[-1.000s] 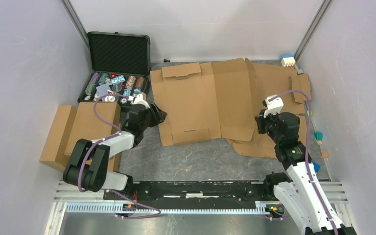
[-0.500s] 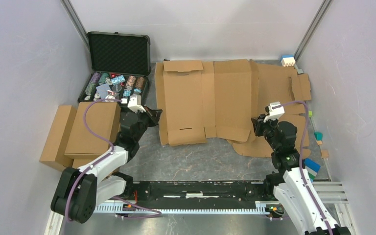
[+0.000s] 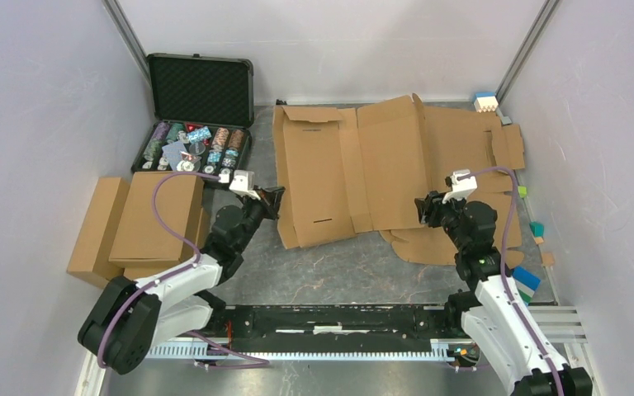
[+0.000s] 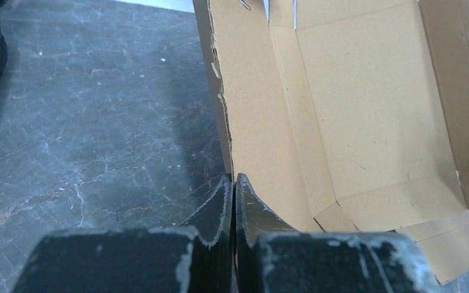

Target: Fold the paper box

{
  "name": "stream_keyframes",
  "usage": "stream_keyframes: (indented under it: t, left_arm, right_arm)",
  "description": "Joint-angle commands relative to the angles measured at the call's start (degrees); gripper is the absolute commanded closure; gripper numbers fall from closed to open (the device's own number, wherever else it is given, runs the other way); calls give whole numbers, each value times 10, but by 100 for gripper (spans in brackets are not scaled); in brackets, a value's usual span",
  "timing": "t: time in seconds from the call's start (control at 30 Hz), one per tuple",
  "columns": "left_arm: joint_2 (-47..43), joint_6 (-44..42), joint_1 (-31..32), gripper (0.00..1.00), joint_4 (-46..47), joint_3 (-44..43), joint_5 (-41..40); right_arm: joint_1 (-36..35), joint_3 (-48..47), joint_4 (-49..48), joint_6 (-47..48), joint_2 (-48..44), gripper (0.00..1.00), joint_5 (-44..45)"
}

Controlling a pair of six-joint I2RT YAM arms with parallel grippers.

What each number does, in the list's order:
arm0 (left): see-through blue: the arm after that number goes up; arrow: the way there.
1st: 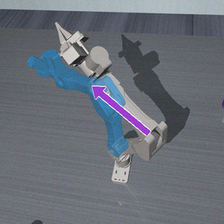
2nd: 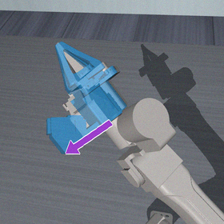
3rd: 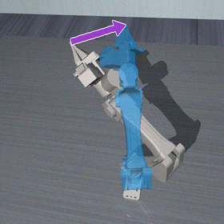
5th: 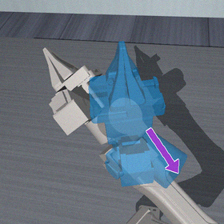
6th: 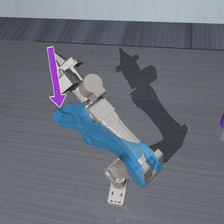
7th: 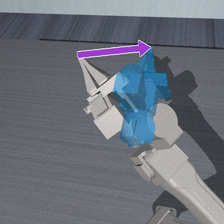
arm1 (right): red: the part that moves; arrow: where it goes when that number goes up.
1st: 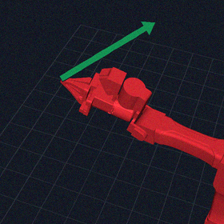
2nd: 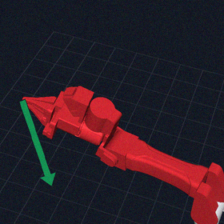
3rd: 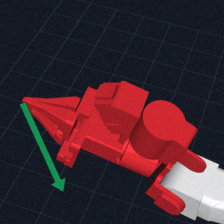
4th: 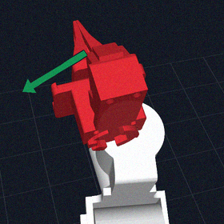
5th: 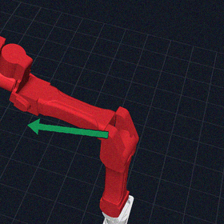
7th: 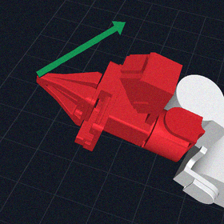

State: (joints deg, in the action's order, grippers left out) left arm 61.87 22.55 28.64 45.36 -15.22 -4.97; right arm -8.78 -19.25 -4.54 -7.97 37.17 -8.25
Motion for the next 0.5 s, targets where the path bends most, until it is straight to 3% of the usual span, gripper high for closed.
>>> stream_keyframes:
  t: [0.0,0.1,0.2,0.47]
  left_arm:
    - [-11,-87,35,98,48,-5,-33]
    - [-9,-133,66,98,53,-6,-45]
    - [10,-193,97,98,107,11,-82]
    - [17,-242,122,98,156,28,-91]
  right_arm:
    - [-1,-17,-14,-10,13,43,18]
    - [-2,-28,-11,-20,19,31,41]
    - [-2,-54,12,-38,40,5,107]
    - [0,-162,44,-29,127,2,188]
